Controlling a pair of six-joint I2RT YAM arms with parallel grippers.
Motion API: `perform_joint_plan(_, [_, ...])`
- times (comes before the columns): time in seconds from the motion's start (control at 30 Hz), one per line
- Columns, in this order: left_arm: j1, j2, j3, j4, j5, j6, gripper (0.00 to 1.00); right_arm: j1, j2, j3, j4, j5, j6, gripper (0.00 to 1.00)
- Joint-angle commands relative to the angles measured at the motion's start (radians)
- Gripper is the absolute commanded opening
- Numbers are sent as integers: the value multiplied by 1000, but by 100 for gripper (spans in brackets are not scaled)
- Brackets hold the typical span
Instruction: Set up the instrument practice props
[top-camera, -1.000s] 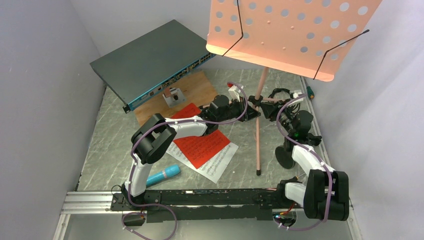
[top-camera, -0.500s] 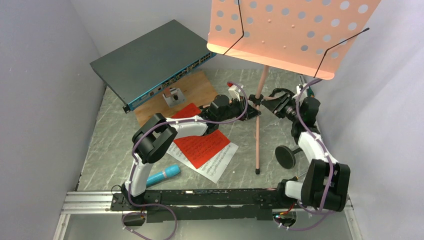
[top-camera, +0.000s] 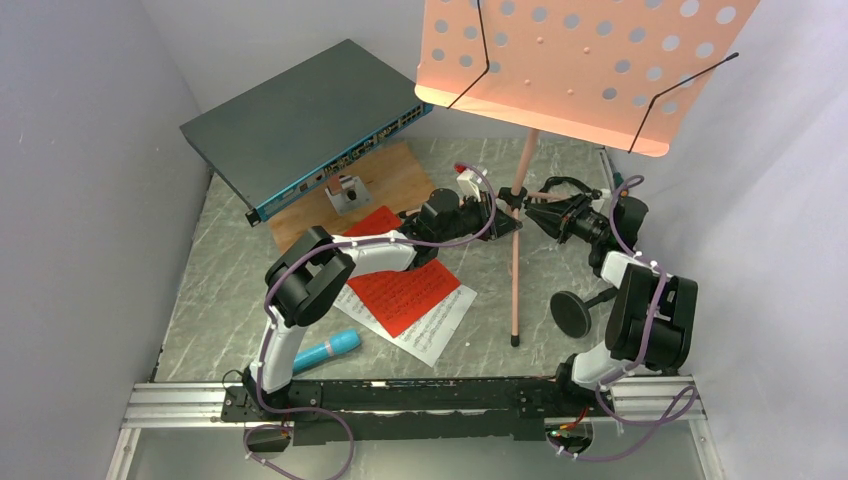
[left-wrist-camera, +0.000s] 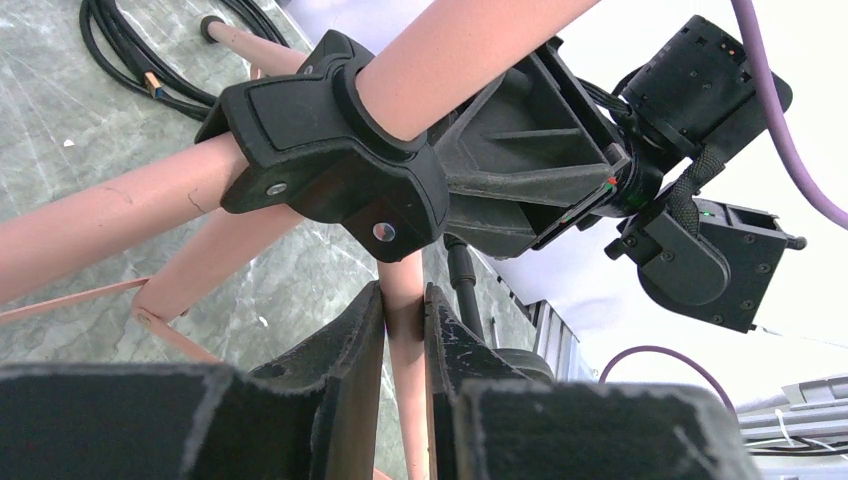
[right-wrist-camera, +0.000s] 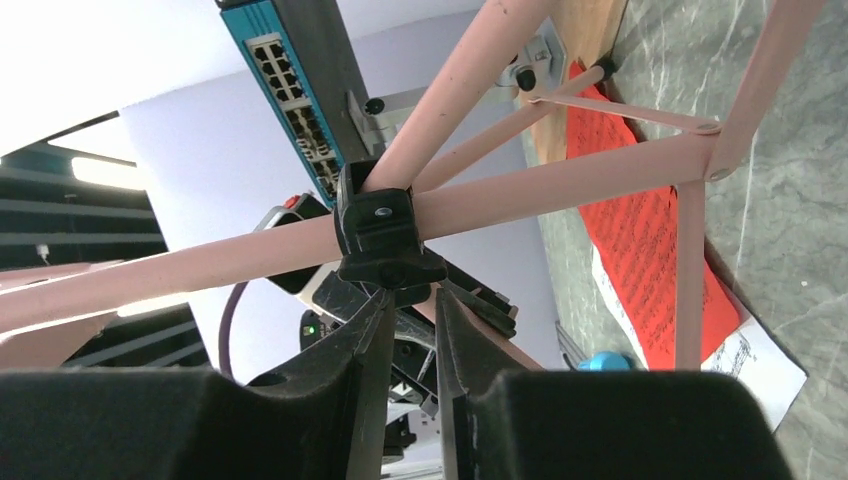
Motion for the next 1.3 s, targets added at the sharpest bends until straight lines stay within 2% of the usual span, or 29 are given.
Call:
perform_joint_plan(0.0, [34,79,-76,-342,-2,91,0,-28,3,-13,125,208,32,7])
perform_joint_plan(0.1, [34,89,-72,-333,12,84,0,-28,-60,30,-44,250,-205,24])
perform_joint_plan(0.2, [35,85,-77,-335,6,85,0,-17,-142,60,-249,368,-500,45])
perform_joint_plan(0.27, [35,81,-79,-334,4,89,0,-14,-177,51,-274,404,-613,55])
perform_joint_plan(0.33, [36,85,-77,-328,10,85,0,-13,-176,37,-228,393,-658,61])
perform_joint_plan(0.43, [37,85,-77,-332,11,83,0,-12,-128,32,-117,334,-639,64])
perform_joint_plan(0.6, [37,87,-77,-332,13,82,0,-10,-56,-5,156,236,-497,61])
perform_joint_plan(0.87, [37,83,-84,-325,11,81,0,-9,-161,-97,176,284,-511,65])
perform_joint_plan(1.03, [37,88,-79,-322,16,77,0,42,-190,-187,425,270,-441,66])
perform_joint_plan(1.13, [37,81,-83,-324,12,82,0,66,-198,-176,435,278,-470,68])
perform_joint_plan(1.27, [37,79,-89,-320,14,77,0,94,-178,-108,311,322,-537,66])
